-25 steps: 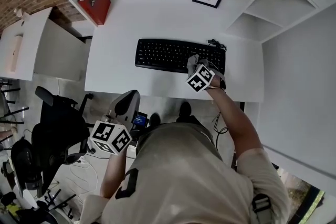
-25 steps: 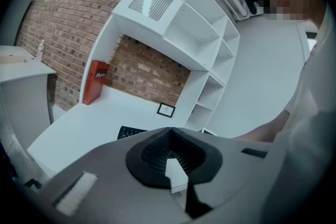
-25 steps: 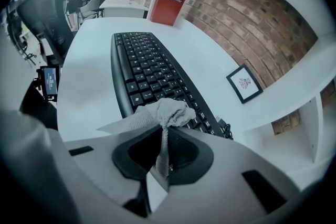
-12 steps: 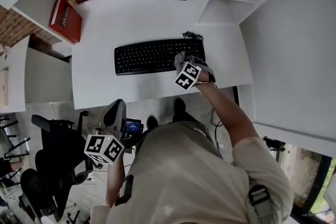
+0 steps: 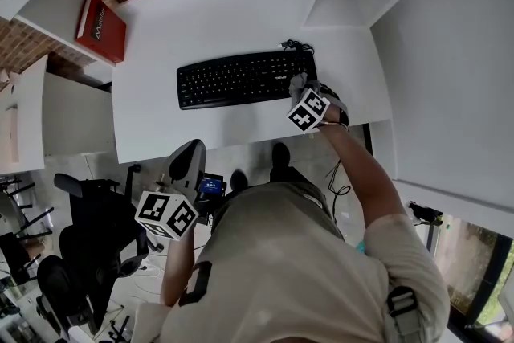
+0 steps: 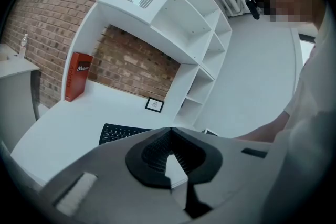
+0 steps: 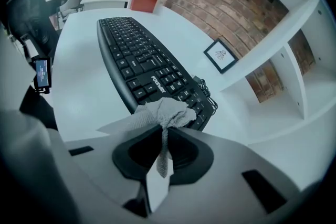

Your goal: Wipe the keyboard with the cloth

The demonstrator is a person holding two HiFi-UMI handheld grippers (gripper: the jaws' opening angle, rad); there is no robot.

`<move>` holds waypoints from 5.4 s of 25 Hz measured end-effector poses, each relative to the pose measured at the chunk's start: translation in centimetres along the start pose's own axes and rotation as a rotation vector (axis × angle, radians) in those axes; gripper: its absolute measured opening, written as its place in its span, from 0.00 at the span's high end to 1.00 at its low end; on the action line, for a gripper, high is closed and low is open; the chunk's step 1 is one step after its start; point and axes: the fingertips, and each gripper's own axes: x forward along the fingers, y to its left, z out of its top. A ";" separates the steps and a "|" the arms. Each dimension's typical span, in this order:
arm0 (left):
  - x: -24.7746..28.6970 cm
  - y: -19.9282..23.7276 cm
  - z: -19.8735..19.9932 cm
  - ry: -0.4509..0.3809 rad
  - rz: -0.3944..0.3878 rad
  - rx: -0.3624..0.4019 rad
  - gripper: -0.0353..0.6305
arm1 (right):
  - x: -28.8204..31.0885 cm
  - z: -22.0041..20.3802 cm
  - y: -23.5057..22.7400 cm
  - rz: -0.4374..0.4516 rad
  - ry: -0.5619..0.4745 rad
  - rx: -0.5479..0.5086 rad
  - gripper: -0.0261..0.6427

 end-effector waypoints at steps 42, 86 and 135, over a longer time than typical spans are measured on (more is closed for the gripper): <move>5.7 -4.2 1.4 0.019 0.224 0.029 0.94 | 1.3 -6.6 -4.9 0.168 -0.134 0.167 0.92; -4.2 18.6 2.5 -0.016 0.175 -0.160 0.94 | 3.8 36.2 14.0 0.282 -0.251 -0.164 0.92; -0.6 12.8 3.7 -0.011 0.155 -0.072 0.94 | 4.1 29.0 9.9 0.243 -0.215 -0.268 0.92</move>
